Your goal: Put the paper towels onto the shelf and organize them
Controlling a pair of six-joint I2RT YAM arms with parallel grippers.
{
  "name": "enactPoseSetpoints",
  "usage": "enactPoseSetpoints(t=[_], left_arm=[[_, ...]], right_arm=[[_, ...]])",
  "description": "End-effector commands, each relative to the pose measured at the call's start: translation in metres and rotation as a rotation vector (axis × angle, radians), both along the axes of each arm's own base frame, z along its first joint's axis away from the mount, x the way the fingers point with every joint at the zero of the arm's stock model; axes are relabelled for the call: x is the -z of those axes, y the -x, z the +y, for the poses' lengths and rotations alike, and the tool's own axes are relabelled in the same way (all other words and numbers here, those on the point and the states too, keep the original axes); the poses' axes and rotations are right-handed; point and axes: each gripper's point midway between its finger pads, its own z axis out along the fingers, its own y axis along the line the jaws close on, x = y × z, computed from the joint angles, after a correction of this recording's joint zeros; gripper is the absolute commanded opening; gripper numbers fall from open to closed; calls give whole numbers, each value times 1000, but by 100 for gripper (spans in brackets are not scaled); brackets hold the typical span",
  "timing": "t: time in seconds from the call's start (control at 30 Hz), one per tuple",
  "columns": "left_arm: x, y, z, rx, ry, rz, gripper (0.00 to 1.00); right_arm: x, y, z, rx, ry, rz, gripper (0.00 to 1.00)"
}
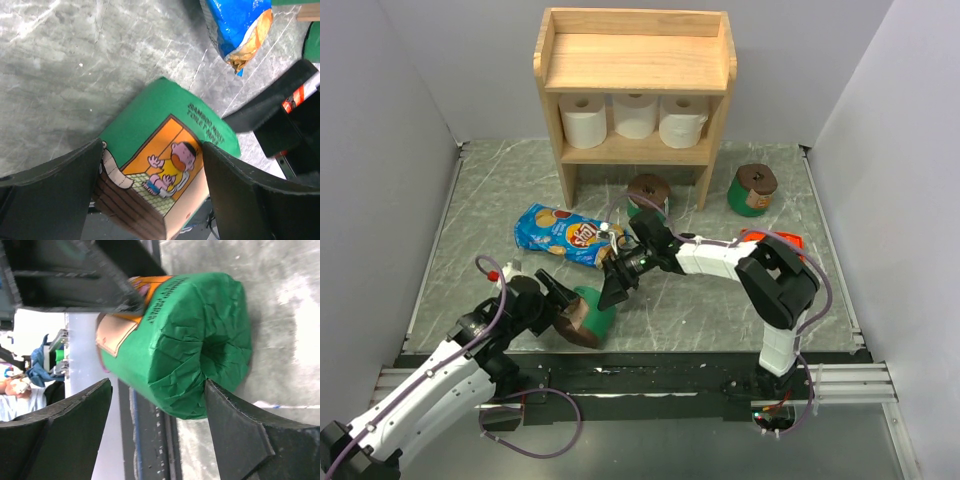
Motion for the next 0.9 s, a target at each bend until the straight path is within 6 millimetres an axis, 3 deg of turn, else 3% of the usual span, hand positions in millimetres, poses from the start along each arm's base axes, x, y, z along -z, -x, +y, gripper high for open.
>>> enactPoseSetpoints(t=[0.0,0.23,0.43,0.6,0.63,0.67,0.73,0.77,0.87], left_arm=[[-5,-11,-2,-21,11,-46,86],[-11,-23,-10,-4,23,-104,84],[-24,-43,-29,27,64,-183,85],[-39,-64,-49,42,81,-230,84],[-38,-66,-48,33,45,-232,85],[-51,-73,-47,17,9,-253,85],[-32,-72,-23,-37,-167,-164,87],[-51,-85,-11,-115,-223,-197,88],[-66,-84,10,-149,-356,-165,88]], right_arm=[[-46,5,2,-24,-129,-64,79],[-66,9,-8,19,-127,-94,77],[-86,12,-19,90,-110,-131,77],[-78,9,-31,216,-1,-133,77],[-72,2,-32,279,35,-132,77],[-70,4,-32,292,42,-123,76],[-72,4,-30,322,28,-111,76],[-71,2,-31,339,36,-115,76],[-75,-5,-40,402,70,-167,75]])
